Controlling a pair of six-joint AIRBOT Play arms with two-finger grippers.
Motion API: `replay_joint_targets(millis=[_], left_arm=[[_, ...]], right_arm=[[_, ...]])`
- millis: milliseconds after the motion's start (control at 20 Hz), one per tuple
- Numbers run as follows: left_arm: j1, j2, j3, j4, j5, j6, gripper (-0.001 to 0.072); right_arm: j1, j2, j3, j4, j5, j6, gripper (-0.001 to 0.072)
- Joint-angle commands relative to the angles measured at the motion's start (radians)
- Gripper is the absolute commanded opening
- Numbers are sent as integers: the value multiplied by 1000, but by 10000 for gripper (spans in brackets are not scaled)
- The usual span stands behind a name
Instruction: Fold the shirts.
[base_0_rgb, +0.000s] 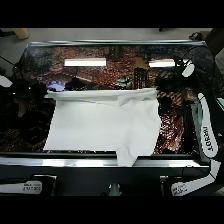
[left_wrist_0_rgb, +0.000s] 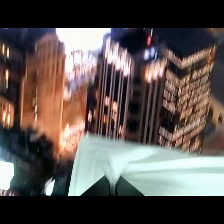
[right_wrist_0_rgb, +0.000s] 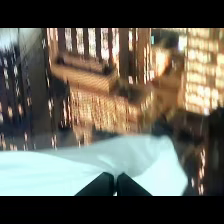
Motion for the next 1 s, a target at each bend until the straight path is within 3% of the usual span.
replay_joint_targets(millis=[0, 200, 300, 450, 600, 700, 800, 950], left_arm=[[-1, -108, 95, -58, 122, 5, 23], [-3, -167, 176, -90, 155, 5, 23], [-13, -195, 175, -95, 143, 4, 23], [-31, -227, 176, -95, 78, 8, 24], [-12, -193, 226, -69, -76, 127, 24], [7, -175, 252, 2, -261, 118, 23], [6, -187, 216, 65, -399, 35, 24], [-19, -223, 92, 50, -432, 34, 24]], right_arm=[[14, -32, 19, 13, -256, 8, 18], [14, -34, 52, 51, -373, 9, 18], [15, -58, 52, 81, -338, 15, 18], [15, -118, 52, 144, -216, 38, 19], [-3, -87, 63, 132, -43, 26, 20], [-26, -42, 63, 100, 154, 26, 19], [-27, -45, 51, 18, 333, 40, 19], [5, -103, -13, 5, 390, 63, 19]])
